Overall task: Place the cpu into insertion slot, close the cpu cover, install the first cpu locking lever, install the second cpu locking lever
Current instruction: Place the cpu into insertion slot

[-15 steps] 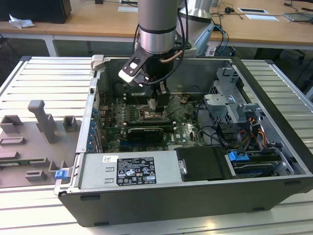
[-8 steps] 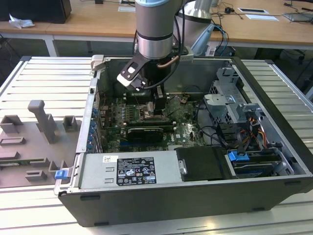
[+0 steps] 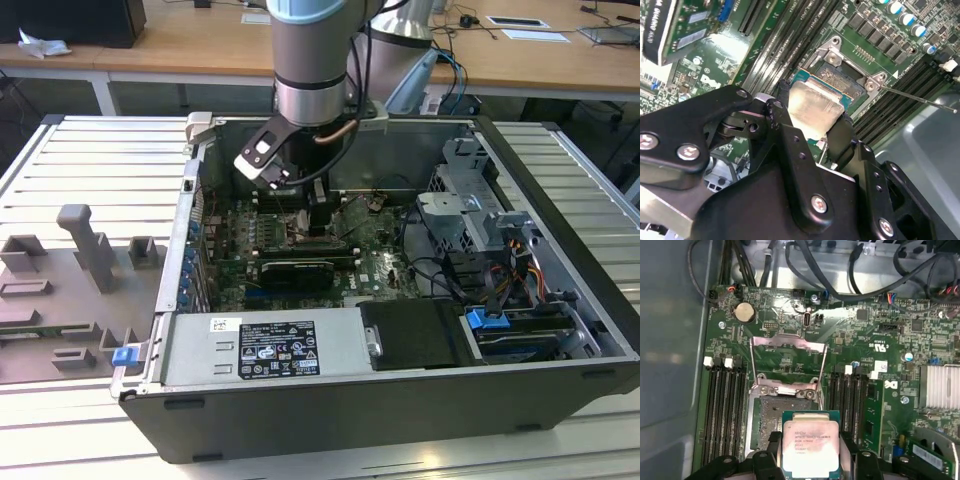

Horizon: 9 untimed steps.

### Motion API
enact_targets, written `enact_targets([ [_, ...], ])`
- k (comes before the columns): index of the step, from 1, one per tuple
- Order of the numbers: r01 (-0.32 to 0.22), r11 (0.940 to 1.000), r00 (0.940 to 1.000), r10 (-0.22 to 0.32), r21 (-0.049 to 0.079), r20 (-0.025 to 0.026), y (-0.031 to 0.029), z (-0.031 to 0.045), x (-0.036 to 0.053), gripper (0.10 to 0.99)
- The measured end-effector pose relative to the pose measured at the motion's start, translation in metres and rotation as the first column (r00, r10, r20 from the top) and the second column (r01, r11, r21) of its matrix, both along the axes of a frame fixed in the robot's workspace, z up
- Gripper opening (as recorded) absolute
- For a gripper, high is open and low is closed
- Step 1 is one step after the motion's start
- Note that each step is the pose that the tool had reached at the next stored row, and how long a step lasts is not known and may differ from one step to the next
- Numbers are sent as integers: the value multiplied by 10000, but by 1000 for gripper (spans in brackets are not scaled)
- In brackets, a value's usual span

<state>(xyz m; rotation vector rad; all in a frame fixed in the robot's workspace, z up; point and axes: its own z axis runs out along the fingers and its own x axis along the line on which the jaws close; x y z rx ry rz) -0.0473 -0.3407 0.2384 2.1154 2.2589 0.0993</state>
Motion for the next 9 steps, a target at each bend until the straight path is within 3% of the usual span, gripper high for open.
enact_targets([
  [5,5,10000,10000,-5,-1,-18,89,-43,0,541],
  [9,365,9993,9993,-365,-3,-68,144,-109,0,541],
])
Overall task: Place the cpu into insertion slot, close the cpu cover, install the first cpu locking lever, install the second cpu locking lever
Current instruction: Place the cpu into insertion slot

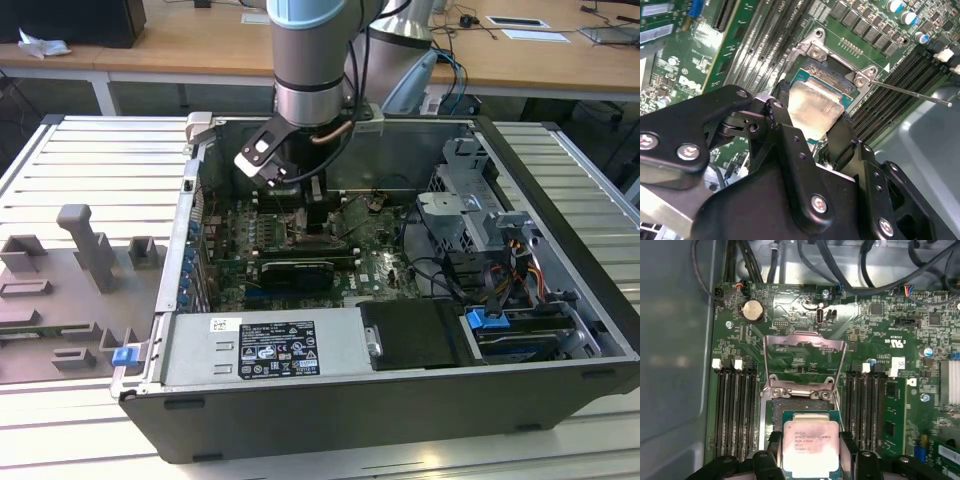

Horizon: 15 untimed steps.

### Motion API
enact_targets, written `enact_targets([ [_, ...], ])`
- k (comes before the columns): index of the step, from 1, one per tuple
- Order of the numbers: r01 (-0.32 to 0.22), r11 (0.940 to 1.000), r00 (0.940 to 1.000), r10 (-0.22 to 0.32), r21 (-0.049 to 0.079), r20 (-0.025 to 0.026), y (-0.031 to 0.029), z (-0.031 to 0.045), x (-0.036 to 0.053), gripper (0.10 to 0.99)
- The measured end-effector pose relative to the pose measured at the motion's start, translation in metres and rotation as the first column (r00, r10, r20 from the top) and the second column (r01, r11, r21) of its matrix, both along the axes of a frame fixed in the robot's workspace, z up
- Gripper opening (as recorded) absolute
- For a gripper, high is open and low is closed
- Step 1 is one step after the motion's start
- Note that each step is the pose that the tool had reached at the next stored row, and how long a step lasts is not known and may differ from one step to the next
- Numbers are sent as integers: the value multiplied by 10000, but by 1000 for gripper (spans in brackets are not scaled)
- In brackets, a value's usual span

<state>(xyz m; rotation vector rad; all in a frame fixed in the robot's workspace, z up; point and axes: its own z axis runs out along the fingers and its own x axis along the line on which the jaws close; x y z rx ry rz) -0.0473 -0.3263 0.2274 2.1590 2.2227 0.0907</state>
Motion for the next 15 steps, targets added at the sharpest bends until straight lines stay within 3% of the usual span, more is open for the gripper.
enact_targets([
  [6,314,9995,9995,-314,3,-4,44,-86,0,541],
  [15,348,9994,9994,-348,-2,-4,63,-223,0,541],
])
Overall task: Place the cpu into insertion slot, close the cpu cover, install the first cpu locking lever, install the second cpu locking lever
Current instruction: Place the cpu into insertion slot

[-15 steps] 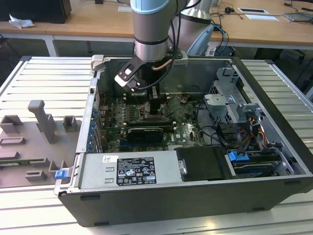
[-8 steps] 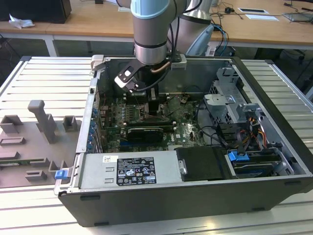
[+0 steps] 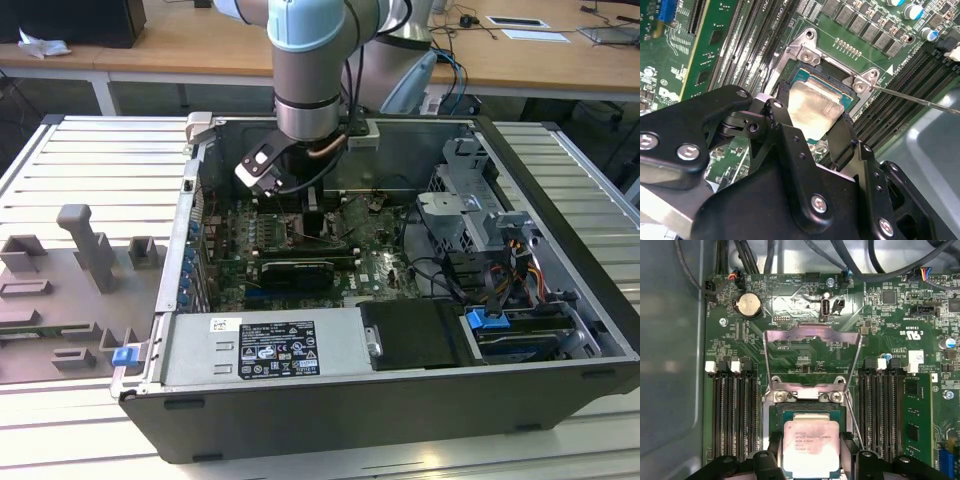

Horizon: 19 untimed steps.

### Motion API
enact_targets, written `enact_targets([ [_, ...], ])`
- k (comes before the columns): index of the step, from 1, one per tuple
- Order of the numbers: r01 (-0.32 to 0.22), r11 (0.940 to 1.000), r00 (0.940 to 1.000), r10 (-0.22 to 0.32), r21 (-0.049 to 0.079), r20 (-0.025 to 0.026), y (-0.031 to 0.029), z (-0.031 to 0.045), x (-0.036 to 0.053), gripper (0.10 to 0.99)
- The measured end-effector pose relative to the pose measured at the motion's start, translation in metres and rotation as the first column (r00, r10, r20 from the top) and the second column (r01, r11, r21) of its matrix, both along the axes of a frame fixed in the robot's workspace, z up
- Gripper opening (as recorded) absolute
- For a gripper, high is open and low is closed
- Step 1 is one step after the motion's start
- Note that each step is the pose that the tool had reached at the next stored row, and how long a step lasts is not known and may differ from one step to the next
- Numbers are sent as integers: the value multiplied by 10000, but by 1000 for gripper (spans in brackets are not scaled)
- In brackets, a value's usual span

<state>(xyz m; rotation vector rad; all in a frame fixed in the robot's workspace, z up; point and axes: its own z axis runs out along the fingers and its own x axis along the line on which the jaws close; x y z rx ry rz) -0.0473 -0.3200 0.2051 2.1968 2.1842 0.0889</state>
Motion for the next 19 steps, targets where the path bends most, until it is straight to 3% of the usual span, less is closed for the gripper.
enact_targets([
  [7,0,10000,10000,0,-15,0,1,-49,1,541],
  [10,-2,9999,10000,2,-134,-1,8,-64,4,541],
  [13,0,9999,10000,0,-135,0,30,-66,17,616],
  [14,-3,9999,10000,3,-143,0,30,-65,18,541],
  [17,-55,9999,10000,55,-141,2,31,-55,19,537],
  [19,-558,9983,9984,558,-143,1,31,-56,19,537],
])
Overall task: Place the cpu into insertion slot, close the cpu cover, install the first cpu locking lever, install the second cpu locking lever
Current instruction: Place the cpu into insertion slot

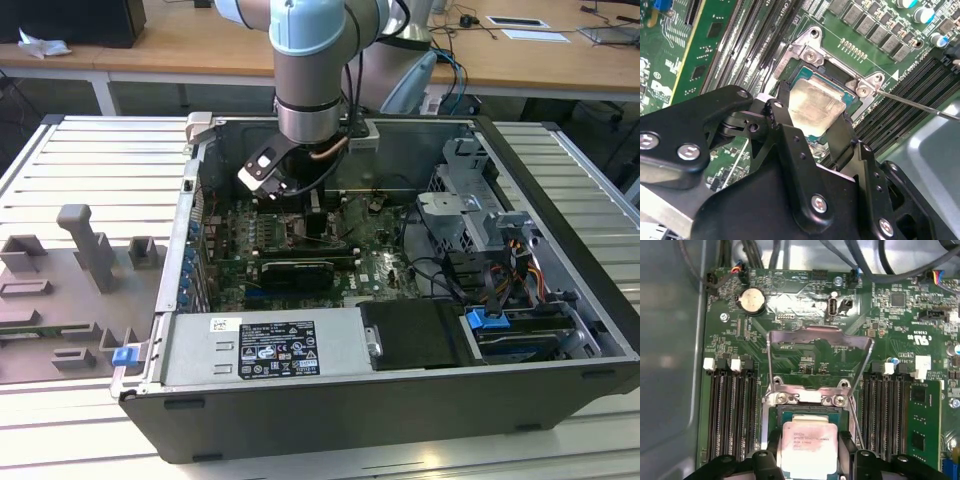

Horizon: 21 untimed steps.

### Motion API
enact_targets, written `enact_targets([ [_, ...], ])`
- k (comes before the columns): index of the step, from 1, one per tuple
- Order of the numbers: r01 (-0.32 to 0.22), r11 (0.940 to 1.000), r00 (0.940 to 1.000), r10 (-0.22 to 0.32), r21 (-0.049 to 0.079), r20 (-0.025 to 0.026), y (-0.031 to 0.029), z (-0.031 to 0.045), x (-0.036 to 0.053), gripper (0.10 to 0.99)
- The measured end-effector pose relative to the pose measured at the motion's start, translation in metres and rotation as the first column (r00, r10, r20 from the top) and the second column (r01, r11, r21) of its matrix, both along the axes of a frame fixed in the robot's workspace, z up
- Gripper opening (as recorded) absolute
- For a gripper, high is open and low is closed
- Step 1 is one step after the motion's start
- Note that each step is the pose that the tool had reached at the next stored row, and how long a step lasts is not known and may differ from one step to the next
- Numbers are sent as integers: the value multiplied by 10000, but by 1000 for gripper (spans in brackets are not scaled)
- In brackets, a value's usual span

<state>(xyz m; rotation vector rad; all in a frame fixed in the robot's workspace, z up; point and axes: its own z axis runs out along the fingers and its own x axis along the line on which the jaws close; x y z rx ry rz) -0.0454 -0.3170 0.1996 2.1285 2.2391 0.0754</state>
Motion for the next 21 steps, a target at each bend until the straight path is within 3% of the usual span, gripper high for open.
enact_targets([
  [5,23,10000,10000,-23,2,2,0,-20,17,537],
  [7,22,10000,10000,-22,2,1,0,-21,18,612],
  [10,22,10000,10000,-22,-2,-3,0,-17,17,612],
  [16,22,10000,10000,-22,0,-1,0,63,17,612],
  [19,21,10000,10000,-21,0,-6,0,87,18,533],
  [20,22,10000,10000,-22,-1,-9,0,93,18,471],
  [21,21,10000,10000,-21,0,-12,0,98,19,471],
])
